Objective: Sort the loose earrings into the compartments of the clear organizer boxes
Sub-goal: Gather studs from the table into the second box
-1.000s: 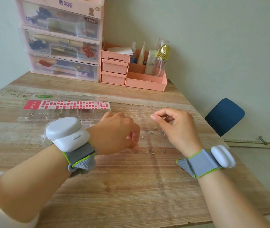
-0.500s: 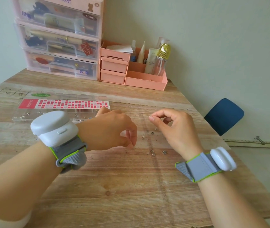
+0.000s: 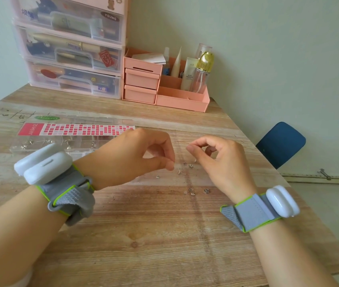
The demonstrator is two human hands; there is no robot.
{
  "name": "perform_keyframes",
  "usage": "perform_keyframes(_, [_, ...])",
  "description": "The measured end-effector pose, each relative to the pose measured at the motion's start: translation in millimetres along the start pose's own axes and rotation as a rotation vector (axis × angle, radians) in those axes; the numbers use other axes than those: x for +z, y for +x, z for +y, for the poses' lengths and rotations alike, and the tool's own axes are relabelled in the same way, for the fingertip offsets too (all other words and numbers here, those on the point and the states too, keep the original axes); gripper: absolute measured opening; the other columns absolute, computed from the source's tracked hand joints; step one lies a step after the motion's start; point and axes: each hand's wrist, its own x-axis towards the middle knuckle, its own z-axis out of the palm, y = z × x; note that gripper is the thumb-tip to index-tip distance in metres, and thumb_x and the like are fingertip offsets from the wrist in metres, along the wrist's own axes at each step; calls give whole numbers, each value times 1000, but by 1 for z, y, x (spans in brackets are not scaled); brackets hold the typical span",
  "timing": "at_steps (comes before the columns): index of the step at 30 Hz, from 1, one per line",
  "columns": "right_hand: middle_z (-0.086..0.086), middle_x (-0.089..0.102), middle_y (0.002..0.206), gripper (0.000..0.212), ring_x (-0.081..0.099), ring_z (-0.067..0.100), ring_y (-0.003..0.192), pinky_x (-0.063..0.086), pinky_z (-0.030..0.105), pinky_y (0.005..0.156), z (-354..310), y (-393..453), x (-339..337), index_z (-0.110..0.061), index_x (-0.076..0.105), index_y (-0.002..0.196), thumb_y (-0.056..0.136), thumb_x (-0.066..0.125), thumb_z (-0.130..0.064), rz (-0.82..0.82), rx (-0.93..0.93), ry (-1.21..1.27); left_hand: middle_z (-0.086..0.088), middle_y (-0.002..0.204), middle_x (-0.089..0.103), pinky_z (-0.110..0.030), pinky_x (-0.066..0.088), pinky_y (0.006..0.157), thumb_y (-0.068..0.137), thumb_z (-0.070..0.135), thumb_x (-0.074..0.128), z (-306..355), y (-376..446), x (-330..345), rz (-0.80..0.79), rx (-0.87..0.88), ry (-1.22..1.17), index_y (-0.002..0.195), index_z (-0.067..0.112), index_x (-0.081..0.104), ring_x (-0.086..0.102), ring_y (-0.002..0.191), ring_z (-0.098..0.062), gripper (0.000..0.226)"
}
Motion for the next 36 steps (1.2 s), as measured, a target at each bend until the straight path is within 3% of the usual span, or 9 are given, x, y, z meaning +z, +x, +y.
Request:
perform_keyframes(4, [-14,67,70,10,56,10,61,45,29,67,0,-1,0,-29,70,77,82,66,-37,24,-11,-3,16,77,69,-24,46,79,82,25,61,-2,-2,0,19,-21,-51,87,33,61,61,80,1,10])
perform_keyframes(8, [-13,66,69,11,56,11,59,46,32,64,0,-2,0,-27,71,77,83,65,-35,50,-26,2,20,83,70,-17,47,79,80,24,64,0,-3,-2,58,-50,-147,88,33,69,62,81,2,14])
perform_keyframes(16, [-10,65,65,12,54,13,57,44,31,59,-1,-4,0,-25,70,75,83,65,-33,79,-47,4,10,83,73,-5,47,74,78,1,67,0,-4,-3,40,-107,-269,92,19,70,66,80,4,24])
perform_keyframes(23, [-11,65,66,11,54,12,57,46,32,61,1,-3,-1,-26,69,75,82,65,-33,95,-22,15,10,81,74,-3,46,73,74,8,70,1,-2,-2,44,-139,-287,89,17,70,67,78,3,17])
perform_keyframes(28, [-7,68,69,11,53,10,58,42,22,63,7,1,-6,-26,68,72,83,66,-27,160,75,39,10,79,73,-12,49,80,71,19,73,2,-1,-1,103,-170,-269,82,22,71,67,78,1,12])
perform_keyframes(36, [-13,66,72,11,59,8,64,50,30,69,16,2,-17,-23,70,77,86,63,-23,93,198,9,14,81,67,-18,49,75,65,31,73,0,-3,-1,186,-173,-174,73,34,71,61,74,-3,9])
